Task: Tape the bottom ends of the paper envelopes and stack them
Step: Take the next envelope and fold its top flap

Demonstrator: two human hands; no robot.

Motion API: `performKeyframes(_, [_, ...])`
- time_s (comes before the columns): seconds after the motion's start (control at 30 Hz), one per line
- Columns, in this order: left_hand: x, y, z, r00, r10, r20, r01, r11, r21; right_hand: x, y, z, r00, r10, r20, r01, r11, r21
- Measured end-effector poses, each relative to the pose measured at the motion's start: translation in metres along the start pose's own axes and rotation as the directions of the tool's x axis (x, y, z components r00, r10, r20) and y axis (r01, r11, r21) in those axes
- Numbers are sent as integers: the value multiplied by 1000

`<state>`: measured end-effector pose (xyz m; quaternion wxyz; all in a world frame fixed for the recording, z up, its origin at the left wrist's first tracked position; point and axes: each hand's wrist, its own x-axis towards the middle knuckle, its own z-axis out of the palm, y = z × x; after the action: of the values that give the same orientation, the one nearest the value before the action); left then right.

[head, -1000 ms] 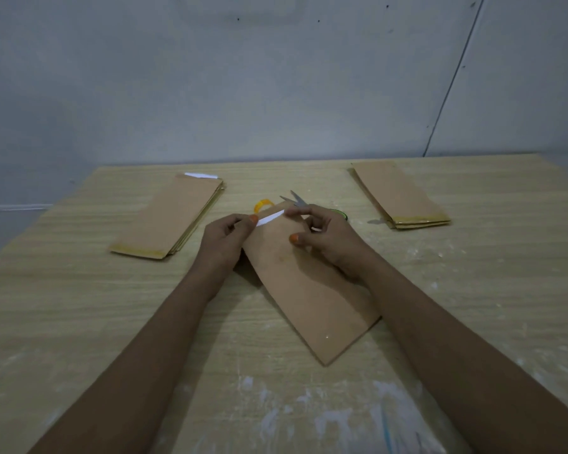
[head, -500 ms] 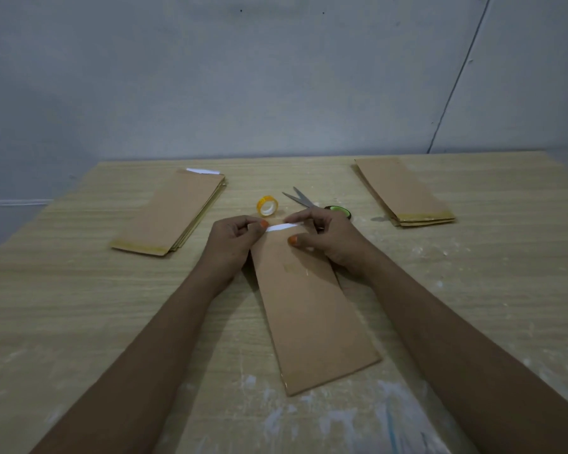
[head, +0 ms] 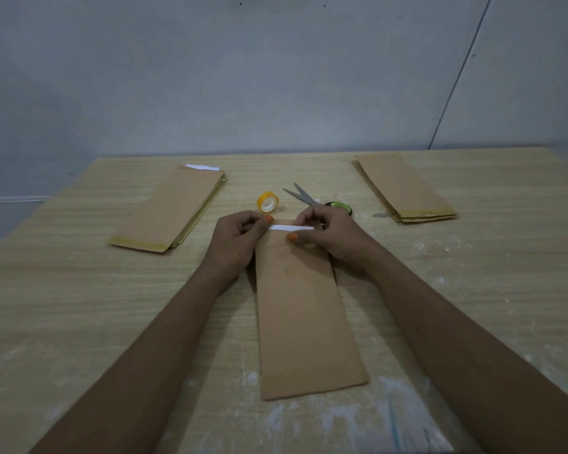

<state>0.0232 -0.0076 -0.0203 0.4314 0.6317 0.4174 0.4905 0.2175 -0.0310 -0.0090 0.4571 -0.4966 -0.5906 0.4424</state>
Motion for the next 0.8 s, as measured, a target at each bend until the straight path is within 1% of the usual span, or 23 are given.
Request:
performKeyframes(0.07, [-1, 0, 0, 1000, 10, -7, -10, 1000, -12, -1, 0, 0, 1000, -5, 10, 5, 1000, -30])
performKeyframes(0.17, [-2, 2, 0, 999, 27, -31, -27, 1000, -11, -1, 1, 1, 1000, 7, 1, -7, 1000, -10])
performKeyframes(0.27, [-5, 1, 0, 996, 86, 23, -86, 996, 8, 0, 3, -1, 999, 11, -31, -11, 1000, 12])
performKeyframes(0.4, [-5, -5, 0, 977, 175, 120, -197, 957, 214, 1, 4, -2, 999, -4, -36, 6, 999, 53])
performKeyframes(0.5, [-3, -7, 0, 983, 150, 109, -171, 961, 217, 2, 6, -2, 999, -1, -32, 2, 999, 48])
performKeyframes(0.67, [-3, -3, -2, 992, 66, 111, -79, 990, 114, 1, 5, -1, 1000, -11, -6, 11, 1000, -3])
performKeyframes(0.8, [-4, -2, -1, 992, 55, 116, -67, 992, 103, 0, 3, 0, 999, -38, 3, 39, 999, -11])
